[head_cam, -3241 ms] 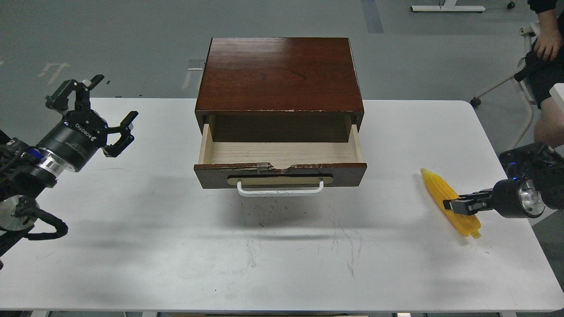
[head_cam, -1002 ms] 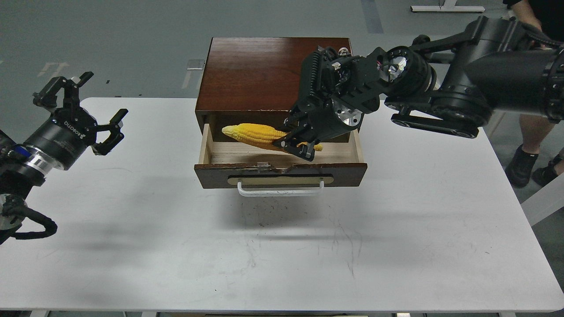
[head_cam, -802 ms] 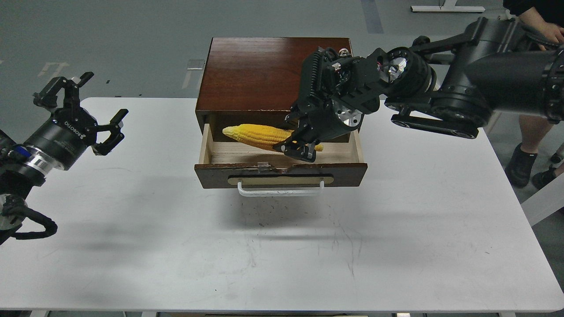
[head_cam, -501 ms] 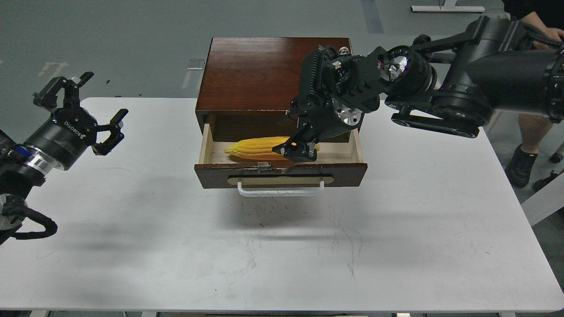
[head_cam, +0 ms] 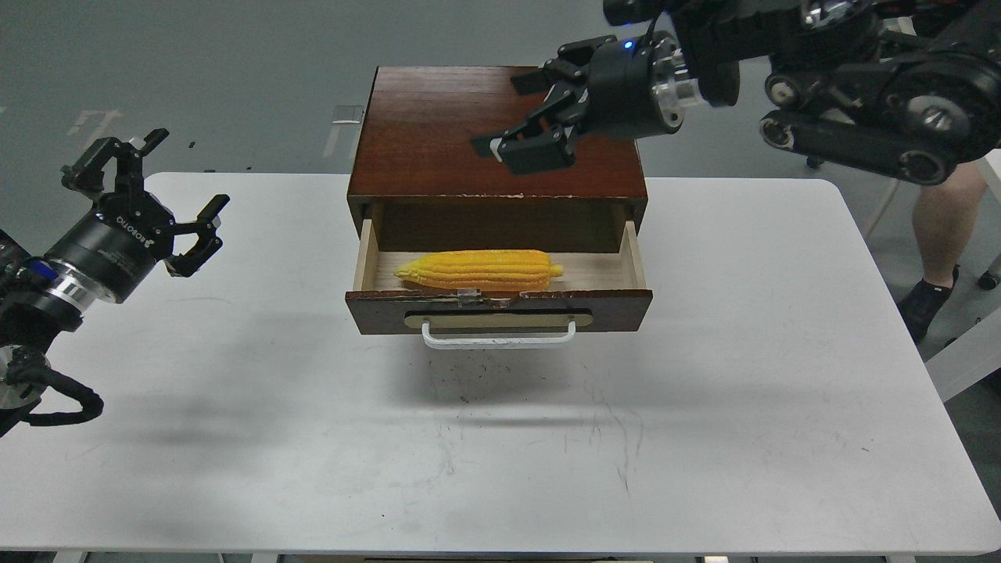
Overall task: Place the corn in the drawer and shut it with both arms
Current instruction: 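Release the corn and withdraw the right gripper upward and back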
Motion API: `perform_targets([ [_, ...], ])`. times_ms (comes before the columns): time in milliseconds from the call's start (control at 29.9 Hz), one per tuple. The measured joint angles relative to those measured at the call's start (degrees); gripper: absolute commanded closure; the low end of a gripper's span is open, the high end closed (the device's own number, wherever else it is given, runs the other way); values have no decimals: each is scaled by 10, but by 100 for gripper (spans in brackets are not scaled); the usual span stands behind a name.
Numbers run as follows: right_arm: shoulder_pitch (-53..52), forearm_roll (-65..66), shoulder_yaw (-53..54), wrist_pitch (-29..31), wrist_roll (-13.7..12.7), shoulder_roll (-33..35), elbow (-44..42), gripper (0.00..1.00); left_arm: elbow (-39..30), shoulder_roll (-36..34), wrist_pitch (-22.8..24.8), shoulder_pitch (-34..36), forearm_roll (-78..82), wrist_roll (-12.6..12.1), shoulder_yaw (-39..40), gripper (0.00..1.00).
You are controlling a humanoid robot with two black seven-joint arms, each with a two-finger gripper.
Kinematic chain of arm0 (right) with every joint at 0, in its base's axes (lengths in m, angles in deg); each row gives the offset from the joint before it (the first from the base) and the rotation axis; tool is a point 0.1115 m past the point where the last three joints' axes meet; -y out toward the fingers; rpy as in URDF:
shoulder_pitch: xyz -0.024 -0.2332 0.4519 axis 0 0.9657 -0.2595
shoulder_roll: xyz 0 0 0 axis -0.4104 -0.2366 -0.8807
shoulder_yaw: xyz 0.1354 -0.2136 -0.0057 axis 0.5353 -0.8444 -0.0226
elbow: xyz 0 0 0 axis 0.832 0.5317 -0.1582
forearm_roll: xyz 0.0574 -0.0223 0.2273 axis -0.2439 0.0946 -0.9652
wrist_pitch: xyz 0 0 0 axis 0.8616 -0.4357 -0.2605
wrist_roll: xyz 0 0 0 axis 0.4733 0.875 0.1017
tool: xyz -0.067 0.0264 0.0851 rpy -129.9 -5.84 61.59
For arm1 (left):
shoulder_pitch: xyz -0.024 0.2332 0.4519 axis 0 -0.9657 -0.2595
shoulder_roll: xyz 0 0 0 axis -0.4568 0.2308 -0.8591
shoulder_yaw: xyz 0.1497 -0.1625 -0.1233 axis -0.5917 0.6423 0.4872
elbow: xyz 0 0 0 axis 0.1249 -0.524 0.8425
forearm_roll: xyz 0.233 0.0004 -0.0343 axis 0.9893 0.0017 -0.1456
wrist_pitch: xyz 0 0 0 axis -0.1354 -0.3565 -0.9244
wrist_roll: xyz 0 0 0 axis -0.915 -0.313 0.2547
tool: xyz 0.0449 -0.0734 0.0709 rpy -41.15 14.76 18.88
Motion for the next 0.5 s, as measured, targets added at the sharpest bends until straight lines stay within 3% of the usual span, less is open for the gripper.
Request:
perform_targets([
  [200,81,-145,60,0,0,89,7,4,1,1,0,0,0,2,0,1],
  [501,352,-289,282,-4,0,184,4,3,23,2,0,3,-2,5,5,1],
])
